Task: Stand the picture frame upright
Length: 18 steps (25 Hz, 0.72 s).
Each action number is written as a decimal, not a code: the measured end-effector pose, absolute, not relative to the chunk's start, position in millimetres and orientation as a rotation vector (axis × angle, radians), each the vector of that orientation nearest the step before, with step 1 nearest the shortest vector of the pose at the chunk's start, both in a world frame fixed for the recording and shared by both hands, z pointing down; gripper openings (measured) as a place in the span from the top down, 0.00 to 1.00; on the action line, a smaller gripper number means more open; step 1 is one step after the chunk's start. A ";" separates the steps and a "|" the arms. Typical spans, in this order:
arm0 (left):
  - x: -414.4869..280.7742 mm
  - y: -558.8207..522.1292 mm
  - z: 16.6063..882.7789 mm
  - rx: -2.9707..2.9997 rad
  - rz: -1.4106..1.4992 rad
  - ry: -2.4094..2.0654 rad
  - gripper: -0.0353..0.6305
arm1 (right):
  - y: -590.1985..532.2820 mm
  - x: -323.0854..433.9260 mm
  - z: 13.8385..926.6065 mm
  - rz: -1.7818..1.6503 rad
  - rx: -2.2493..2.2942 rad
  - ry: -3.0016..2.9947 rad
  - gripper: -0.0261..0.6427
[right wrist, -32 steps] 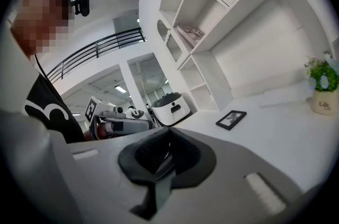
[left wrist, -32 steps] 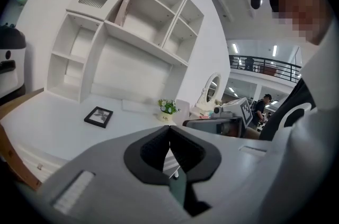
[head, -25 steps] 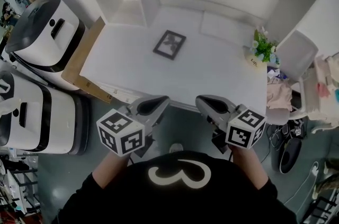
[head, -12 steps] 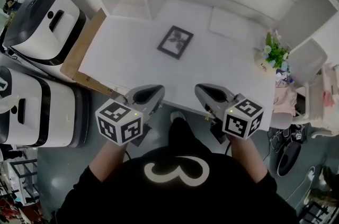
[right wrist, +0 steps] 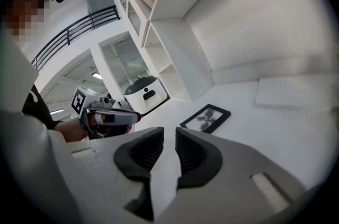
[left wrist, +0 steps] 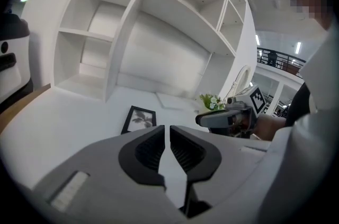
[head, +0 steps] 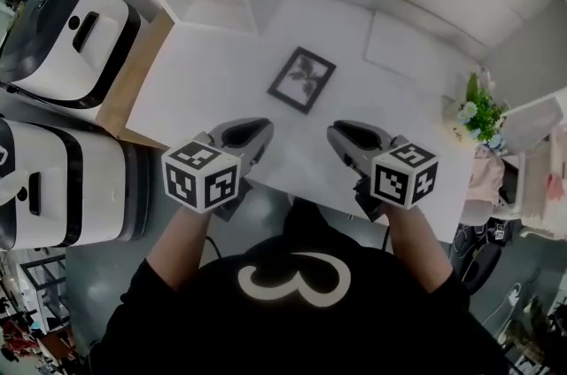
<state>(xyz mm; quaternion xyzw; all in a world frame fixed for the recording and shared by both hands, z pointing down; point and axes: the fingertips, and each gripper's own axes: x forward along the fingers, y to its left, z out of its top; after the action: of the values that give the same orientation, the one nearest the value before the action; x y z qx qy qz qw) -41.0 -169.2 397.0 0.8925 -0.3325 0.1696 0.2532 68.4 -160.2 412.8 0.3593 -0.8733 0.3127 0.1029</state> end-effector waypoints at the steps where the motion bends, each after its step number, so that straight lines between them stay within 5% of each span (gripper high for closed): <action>1: -42.0 -178.7 400.6 2.423 0.474 -0.906 0.92 | -168.7 69.0 417.2 0.922 1.066 -2.561 0.85; 6: -44.4 -222.6 423.8 2.406 0.546 -0.886 0.77 | -210.0 70.0 437.9 0.914 1.099 -2.480 0.80; 18: -35.4 -298.4 484.1 2.367 0.719 -0.840 0.74 | -282.3 66.1 499.7 0.890 1.110 -2.278 0.68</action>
<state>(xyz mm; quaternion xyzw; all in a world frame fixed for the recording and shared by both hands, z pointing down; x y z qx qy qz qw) -35.4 -298.4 484.1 0.8746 -0.3102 0.2655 0.2616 66.1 -282.3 499.7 0.4027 -0.8262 0.3229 0.2258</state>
